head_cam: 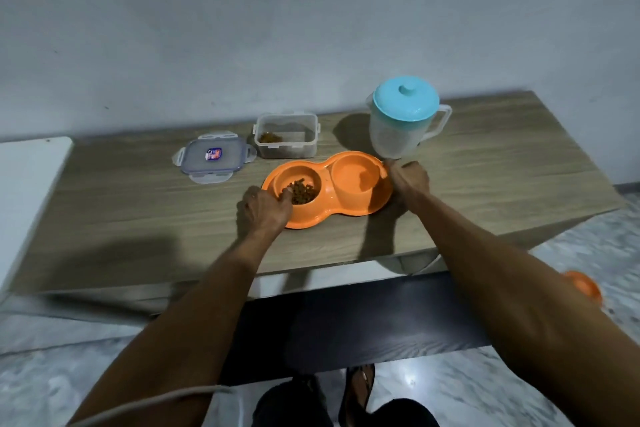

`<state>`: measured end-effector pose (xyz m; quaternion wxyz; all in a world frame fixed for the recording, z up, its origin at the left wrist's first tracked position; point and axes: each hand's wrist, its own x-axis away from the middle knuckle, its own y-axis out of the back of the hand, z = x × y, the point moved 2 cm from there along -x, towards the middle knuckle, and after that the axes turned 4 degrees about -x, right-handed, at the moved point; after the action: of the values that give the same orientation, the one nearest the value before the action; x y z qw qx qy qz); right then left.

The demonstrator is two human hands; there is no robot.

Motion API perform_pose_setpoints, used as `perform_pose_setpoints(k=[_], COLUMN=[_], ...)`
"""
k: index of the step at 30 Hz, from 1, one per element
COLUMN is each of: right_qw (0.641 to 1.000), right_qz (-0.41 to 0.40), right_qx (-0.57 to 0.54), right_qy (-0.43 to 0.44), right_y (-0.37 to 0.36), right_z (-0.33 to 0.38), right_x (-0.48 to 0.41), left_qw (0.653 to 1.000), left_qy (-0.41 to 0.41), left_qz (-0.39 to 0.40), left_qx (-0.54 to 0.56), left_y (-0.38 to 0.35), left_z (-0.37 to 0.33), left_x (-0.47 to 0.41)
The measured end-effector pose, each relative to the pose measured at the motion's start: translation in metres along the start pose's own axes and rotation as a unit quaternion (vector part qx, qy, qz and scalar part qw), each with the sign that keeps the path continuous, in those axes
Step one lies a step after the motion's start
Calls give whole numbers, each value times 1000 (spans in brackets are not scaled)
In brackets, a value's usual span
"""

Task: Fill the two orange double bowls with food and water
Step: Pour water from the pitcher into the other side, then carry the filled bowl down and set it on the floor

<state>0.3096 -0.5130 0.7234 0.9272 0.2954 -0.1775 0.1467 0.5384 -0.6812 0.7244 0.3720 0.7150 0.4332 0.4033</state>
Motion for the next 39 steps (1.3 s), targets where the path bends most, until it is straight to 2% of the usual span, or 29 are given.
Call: perform_pose_setpoints(k=[3, 6, 12, 18, 22, 27, 39], right_qw=[998, 997, 996, 994, 989, 975, 944], right_qz=[19, -14, -60, -100, -141, -197, -298], right_qx=[61, 78, 56, 12, -35, -82, -129], right_qy=[0, -5, -21, -35, -42, -57, -55], right_y=[-19, -26, -20, 25, 84, 179, 454], right_z=[-11, -15, -30, -61, -83, -114, -234], right_x=[8, 17, 31, 59, 72, 88, 109], left_qw=[1000, 999, 994, 991, 979, 969, 940], left_qy=[8, 1, 30, -1, -30, -92, -201], left_qz=[19, 45, 93, 98, 137, 175, 217], left_qx=[-9, 0, 55, 88, 146, 149, 170], left_y=[0, 1, -1, -8, -23, -51, -162], left_z=[7, 7, 11, -8, -47, -115, -288], left_x=[-5, -7, -4, 33, 68, 128, 351])
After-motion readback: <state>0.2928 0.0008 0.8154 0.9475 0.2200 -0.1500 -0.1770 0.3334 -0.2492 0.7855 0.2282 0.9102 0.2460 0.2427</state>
